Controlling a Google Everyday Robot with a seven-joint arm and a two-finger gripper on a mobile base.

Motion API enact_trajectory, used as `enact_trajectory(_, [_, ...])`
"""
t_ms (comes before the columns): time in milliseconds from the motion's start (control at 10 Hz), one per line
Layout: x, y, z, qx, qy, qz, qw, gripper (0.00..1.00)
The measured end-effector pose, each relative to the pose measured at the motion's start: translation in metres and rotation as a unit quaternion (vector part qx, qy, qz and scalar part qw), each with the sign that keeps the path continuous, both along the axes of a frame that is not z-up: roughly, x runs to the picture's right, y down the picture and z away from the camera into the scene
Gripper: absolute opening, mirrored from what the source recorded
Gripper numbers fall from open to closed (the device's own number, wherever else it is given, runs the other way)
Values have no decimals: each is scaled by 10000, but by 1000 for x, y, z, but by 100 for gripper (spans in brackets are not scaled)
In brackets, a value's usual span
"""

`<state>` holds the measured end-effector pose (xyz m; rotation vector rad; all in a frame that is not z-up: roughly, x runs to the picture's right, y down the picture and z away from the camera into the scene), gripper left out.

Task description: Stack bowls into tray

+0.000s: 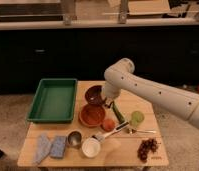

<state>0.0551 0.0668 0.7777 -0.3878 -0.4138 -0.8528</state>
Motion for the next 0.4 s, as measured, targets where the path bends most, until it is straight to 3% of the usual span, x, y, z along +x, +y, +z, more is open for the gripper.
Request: enact_trajectory(400, [1, 21, -3, -277, -612, -150, 9976, 0])
